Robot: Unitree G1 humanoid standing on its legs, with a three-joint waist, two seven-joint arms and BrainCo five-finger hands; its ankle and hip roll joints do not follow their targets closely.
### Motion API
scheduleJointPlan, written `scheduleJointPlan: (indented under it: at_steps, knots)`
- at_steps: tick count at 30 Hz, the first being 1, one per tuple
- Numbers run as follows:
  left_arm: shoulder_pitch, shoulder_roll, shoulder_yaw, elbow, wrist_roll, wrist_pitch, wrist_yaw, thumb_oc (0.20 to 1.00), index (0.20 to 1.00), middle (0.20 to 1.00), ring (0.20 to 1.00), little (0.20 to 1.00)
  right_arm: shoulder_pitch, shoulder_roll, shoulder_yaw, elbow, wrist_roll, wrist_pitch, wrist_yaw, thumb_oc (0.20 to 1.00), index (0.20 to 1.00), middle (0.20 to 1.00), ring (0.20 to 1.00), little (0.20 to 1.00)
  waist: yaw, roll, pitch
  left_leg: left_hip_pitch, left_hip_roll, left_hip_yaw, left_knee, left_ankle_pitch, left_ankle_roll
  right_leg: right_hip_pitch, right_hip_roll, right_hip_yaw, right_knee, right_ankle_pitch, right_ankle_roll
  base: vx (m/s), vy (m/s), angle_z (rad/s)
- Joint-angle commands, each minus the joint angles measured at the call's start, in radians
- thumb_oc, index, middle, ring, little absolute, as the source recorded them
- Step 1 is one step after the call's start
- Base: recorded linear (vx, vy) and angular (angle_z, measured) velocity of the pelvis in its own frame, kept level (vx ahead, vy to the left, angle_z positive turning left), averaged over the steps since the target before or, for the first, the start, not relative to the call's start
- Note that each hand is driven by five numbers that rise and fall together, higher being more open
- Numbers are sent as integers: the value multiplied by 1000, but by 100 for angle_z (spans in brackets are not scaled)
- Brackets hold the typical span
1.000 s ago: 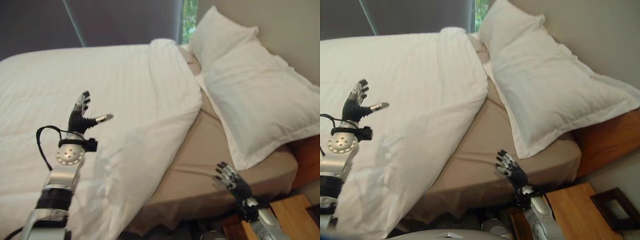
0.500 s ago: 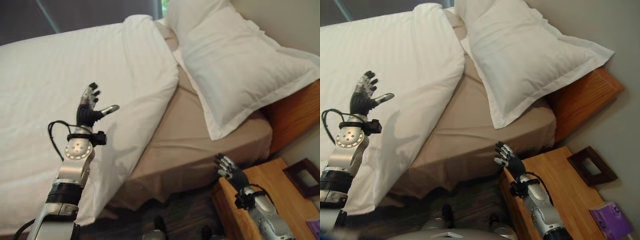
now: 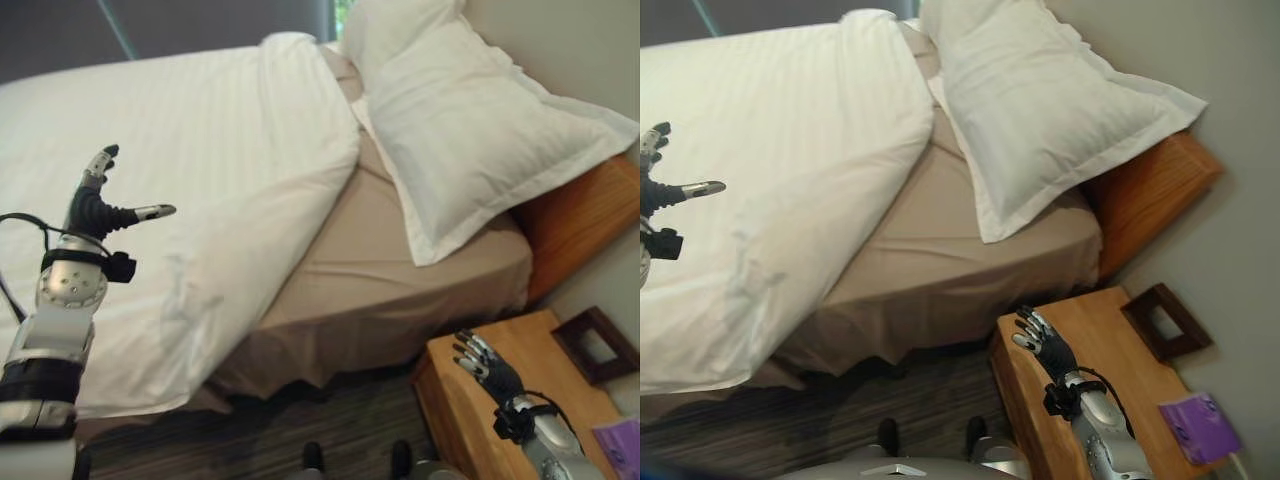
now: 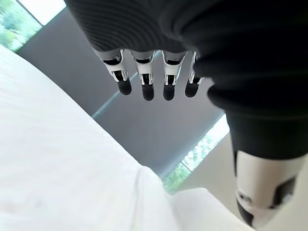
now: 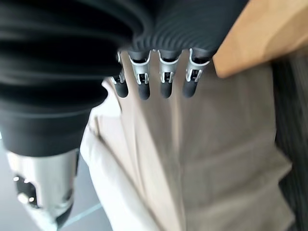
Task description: Making the bed.
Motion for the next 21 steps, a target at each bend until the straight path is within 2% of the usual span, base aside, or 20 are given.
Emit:
scheduleJointPlan:
  at_steps: [1, 7, 9, 11, 17, 21]
  knots:
    - [-74, 18, -1, 69, 25, -9, 16, 1000, 1000, 1000, 1000, 1000, 5, -14, 18, -49, -9, -35, 26, 1000, 1000, 1000, 1000, 1000, 3, -38, -71, -5, -61, 4, 6, 46, 15, 10, -10, 69, 32, -49, 34, 75, 94, -5]
    - [-213, 36, -109, 268, 82, 18, 20, 1000, 1000, 1000, 1000, 1000, 9, -22, 39, -43, -10, -34, 21, 1000, 1000, 1000, 1000, 1000, -16, -42, -73, -5, -69, 18, 6, 18, 24, 7, -19, 85, 23, -39, 50, 34, 81, -9]
    - [-264, 20, -165, 333, 102, 33, -7, 1000, 1000, 1000, 1000, 1000, 13, -22, 47, -39, -12, -30, 23, 1000, 1000, 1000, 1000, 1000, -20, -46, -72, -5, -71, 26, 6, 13, 26, 2, -20, 90, 22, -35, 55, 27, 82, -17]
    - [-286, 9, -175, 351, 91, 38, -17, 1000, 1000, 1000, 1000, 1000, 18, -23, 50, -40, -17, -26, 27, 1000, 1000, 1000, 1000, 1000, -19, -48, -72, -5, -71, 27, 6, 9, 27, 1, -21, 92, 20, -34, 57, 36, 61, -6]
    - [-408, -52, -226, 510, 87, 59, -12, 1000, 1000, 1000, 1000, 1000, 21, -43, 81, -56, -26, -13, 43, 1000, 1000, 1000, 1000, 1000, -30, -66, -41, -41, -71, 39, 6, 2, 33, -44, -24, 101, 19, -20, 69, -31, 63, -3]
    - [-480, -71, -240, 553, 60, 54, 8, 1000, 1000, 1000, 1000, 1000, -4, -63, 109, -54, -17, -17, 43, 1000, 1000, 1000, 1000, 1000, -46, -93, 17, -112, -61, 52, 6, 13, 32, -126, -20, 121, 18, 11, 74, -95, 44, -12]
